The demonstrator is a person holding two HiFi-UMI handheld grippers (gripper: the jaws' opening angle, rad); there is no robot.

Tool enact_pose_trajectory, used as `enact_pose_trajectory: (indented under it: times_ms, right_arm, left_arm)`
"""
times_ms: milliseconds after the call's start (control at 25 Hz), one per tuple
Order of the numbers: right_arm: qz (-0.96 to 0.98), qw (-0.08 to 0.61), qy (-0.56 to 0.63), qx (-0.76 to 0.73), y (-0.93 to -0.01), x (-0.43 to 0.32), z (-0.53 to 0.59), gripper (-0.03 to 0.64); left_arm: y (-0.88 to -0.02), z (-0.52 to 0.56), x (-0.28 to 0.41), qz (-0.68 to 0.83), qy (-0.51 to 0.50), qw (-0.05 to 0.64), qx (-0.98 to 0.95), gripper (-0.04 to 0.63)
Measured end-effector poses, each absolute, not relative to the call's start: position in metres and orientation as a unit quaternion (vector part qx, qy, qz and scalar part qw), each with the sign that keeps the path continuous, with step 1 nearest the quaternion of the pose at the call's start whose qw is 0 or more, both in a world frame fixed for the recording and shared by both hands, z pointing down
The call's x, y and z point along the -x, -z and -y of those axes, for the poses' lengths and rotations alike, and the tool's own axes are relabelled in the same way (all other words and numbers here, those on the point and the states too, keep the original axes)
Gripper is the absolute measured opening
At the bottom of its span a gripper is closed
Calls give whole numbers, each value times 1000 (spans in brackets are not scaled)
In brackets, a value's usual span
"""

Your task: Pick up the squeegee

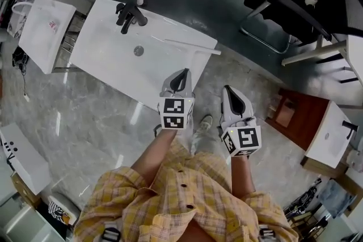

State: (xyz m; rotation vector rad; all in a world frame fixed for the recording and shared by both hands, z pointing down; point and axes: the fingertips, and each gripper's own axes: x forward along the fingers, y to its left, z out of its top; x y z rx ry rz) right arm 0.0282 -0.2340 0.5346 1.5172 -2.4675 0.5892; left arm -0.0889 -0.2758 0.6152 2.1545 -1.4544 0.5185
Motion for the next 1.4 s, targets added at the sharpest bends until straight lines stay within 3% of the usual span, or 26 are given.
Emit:
enact_pose_trajectory:
  times_ms: [280, 800, 1400]
  right_arm:
    - [823, 102, -213, -517, -554, -31, 245, 0]
    - [815, 114, -232, -518, -583, -30, 255, -1]
    - [810, 128, -244, -517, -599, -38, 258, 0]
  left_arm:
    - [-646, 296, 83, 524, -209, 259, -784, 0]
    - [-701, 320, 79, 511, -258, 281, -770, 129]
    - [-743, 339, 77, 525, -291, 293, -744, 138]
